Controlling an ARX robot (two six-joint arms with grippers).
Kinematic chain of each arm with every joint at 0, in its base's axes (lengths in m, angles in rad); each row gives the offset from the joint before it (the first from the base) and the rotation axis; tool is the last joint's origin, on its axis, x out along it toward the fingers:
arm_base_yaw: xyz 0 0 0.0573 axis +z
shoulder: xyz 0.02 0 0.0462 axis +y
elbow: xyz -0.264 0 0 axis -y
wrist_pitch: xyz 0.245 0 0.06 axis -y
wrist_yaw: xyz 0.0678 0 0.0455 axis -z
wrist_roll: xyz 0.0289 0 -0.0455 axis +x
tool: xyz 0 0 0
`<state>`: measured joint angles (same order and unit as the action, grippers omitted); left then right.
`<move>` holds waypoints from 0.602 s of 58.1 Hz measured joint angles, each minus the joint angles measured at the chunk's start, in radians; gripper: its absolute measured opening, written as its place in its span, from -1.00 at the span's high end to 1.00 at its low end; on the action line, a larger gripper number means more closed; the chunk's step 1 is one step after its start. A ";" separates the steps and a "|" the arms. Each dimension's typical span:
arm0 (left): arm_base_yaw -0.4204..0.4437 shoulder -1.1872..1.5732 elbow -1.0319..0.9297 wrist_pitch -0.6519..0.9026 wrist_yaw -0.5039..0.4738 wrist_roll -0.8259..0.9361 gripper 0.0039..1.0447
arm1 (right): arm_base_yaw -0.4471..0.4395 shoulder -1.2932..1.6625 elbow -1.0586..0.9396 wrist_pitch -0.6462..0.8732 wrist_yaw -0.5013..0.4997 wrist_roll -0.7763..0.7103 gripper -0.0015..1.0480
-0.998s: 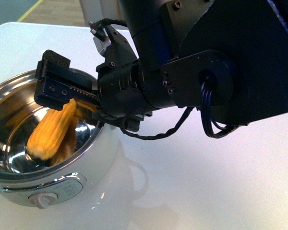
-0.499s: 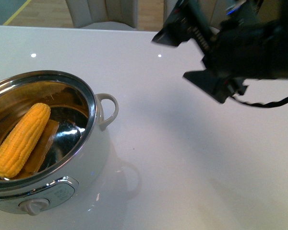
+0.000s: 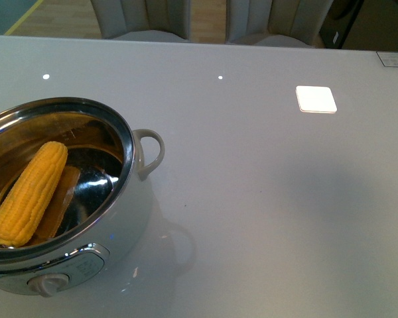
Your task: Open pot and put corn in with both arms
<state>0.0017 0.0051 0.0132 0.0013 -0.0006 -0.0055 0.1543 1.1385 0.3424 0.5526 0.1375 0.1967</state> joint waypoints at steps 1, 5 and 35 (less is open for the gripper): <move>0.000 0.000 0.000 0.000 0.000 0.000 -0.88 | -0.006 -0.012 -0.037 0.089 0.000 -0.032 -0.43; 0.000 0.000 0.000 0.000 0.000 0.000 -0.88 | -0.024 -0.061 -0.113 0.267 -0.011 -0.124 -0.13; 0.000 0.000 0.000 0.000 0.000 0.000 -0.88 | -0.150 -0.386 -0.278 0.122 -0.136 -0.191 0.96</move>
<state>0.0017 0.0051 0.0132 0.0013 -0.0002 -0.0055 0.0044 0.7525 0.0643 0.6750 0.0017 0.0059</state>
